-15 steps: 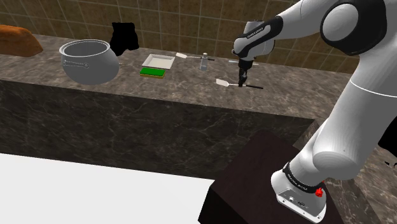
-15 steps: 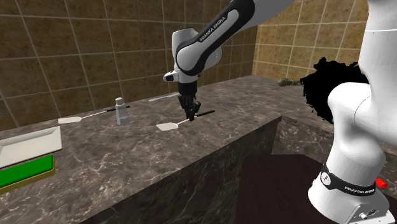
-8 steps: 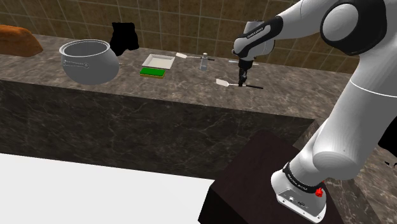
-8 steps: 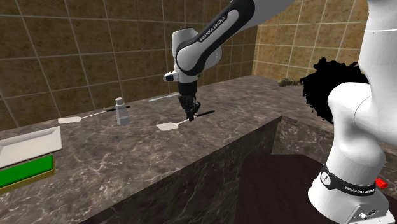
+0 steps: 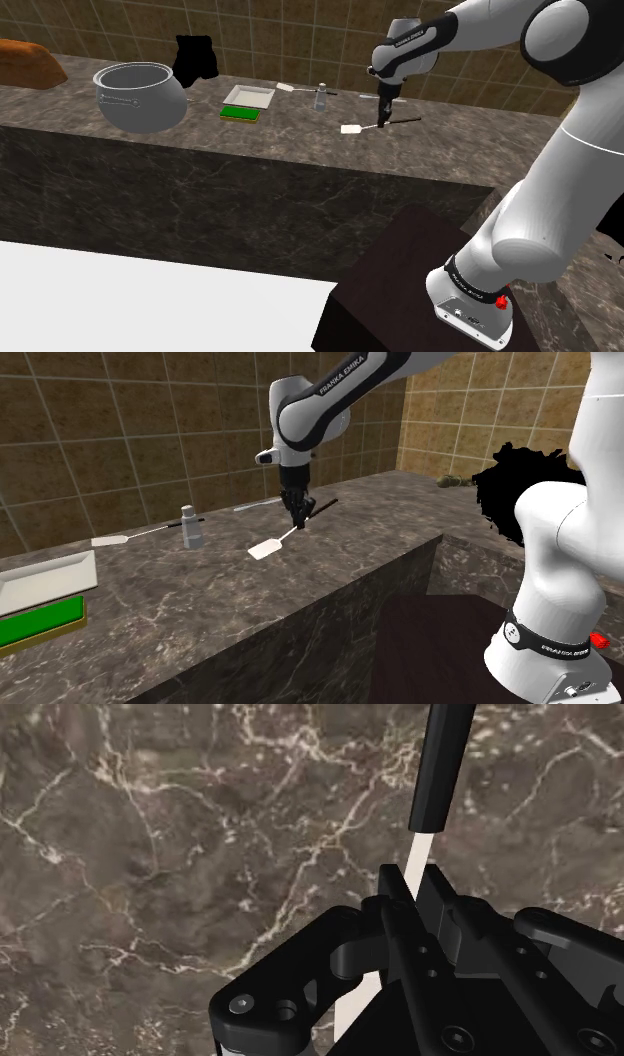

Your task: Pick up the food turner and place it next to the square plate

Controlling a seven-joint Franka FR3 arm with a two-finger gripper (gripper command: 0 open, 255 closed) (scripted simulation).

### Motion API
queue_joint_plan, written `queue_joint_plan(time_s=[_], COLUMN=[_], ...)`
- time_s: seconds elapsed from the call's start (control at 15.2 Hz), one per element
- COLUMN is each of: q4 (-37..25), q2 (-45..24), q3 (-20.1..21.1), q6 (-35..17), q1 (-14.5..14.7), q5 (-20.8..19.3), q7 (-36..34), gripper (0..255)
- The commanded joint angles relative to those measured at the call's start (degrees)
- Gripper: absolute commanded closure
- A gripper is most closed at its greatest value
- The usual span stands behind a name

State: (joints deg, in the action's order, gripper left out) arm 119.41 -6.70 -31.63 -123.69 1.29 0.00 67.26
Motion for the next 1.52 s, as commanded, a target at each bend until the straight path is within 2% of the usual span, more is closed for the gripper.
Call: queue_joint_plan(time_s=[0.0, 0.59, 1.06, 1.45], q4=[-0.83, -4.31, -11.29, -20.16], q2=[0.60, 3.39, -2.41, -9.10], q3=[-0.04, -0.12, 3.75, 6.66], q6=[1.36, 7.25, 9.45, 12.37], q1=[0.09, 0.44, 4.31, 6.89], q5=[-0.37, -1.98, 1.06, 3.80], q7=[-0.23, -1.12, -7.71, -12.68], gripper=[255, 255, 255, 255])
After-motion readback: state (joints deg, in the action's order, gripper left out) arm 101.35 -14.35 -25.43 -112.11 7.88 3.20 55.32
